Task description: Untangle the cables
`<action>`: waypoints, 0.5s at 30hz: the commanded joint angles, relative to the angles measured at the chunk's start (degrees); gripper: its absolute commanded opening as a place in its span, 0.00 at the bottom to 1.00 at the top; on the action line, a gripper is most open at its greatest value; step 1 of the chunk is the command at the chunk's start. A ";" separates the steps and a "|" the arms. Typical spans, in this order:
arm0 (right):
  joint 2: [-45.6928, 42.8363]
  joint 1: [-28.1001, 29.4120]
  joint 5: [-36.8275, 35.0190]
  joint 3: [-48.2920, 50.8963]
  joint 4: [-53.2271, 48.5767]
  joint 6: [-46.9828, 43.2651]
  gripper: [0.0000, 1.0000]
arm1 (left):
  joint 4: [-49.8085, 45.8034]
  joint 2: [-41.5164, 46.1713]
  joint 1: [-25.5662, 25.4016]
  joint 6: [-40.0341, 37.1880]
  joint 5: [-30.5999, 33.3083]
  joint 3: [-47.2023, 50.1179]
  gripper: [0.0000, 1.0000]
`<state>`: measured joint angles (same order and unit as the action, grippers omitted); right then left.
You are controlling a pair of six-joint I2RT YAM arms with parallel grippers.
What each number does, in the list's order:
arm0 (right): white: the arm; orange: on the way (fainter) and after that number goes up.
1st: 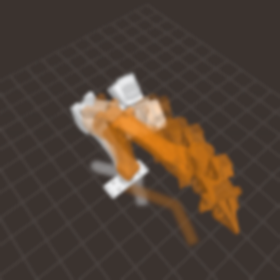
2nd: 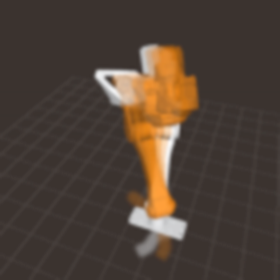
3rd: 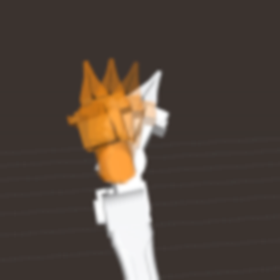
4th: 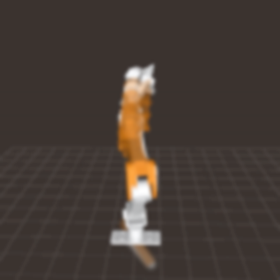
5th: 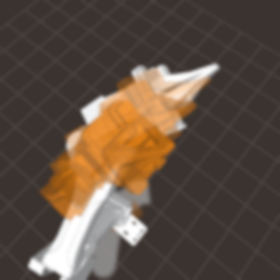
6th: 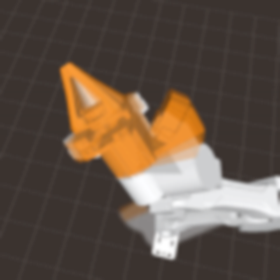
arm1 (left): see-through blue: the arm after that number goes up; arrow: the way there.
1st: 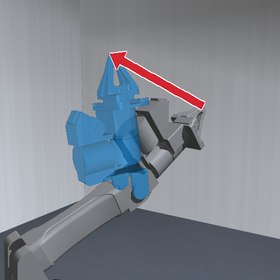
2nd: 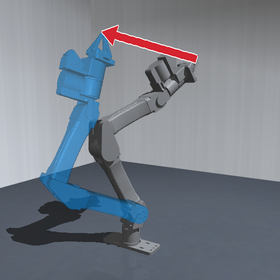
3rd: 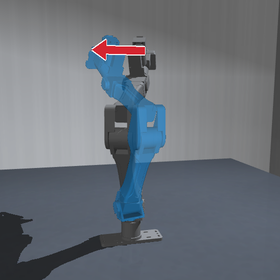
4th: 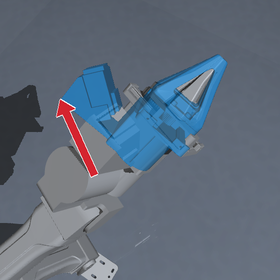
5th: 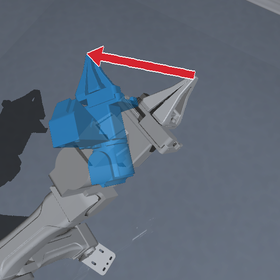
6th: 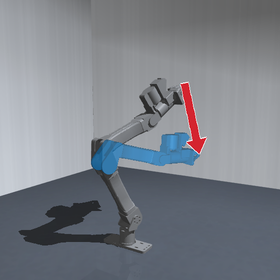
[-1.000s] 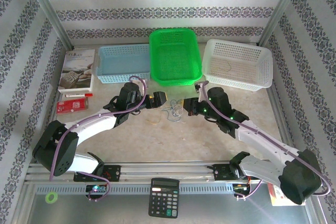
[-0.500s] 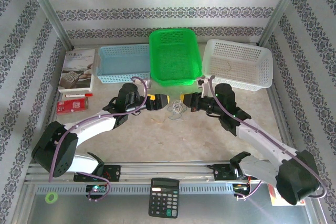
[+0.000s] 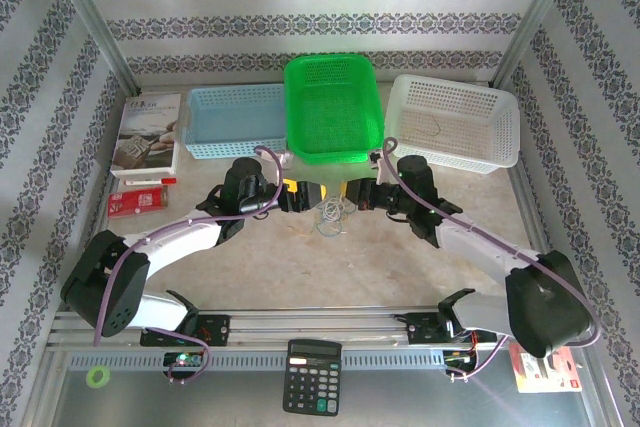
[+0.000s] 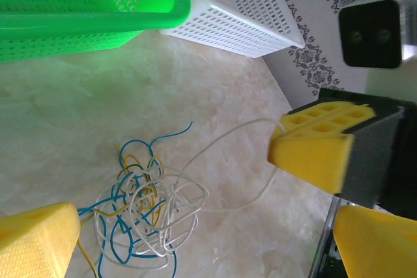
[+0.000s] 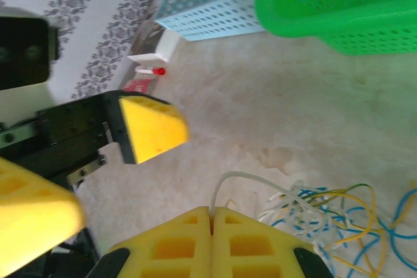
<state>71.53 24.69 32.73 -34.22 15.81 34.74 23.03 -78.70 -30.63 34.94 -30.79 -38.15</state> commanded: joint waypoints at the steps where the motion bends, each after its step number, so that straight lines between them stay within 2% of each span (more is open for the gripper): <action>1: 1.92 -1.02 -3.68 1.15 -1.16 -0.29 0.24 | -1.82 -0.20 0.65 -0.49 2.49 0.08 1.00; 2: 2.16 -1.04 -3.82 1.25 -1.44 -0.41 0.35 | -2.26 -0.22 0.66 -0.48 2.97 -0.02 1.00; 4: 1.74 -1.13 -4.11 1.35 -2.43 -0.55 0.44 | -2.77 -0.19 0.62 -0.57 3.75 -0.19 1.00; 10: -3.22 -1.77 -9.48 1.17 -9.43 -2.56 0.50 | -3.50 -0.21 0.58 -0.60 5.59 -0.33 1.00; 15: -6.35 -4.81 -15.46 2.37 -13.25 -1.33 0.51 | -3.21 -0.58 0.65 -0.16 6.24 -0.10 1.00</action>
<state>66.98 21.52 23.03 -33.12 6.24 33.65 20.45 -78.78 -30.63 34.94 -25.80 -38.15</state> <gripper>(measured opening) 0.508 0.998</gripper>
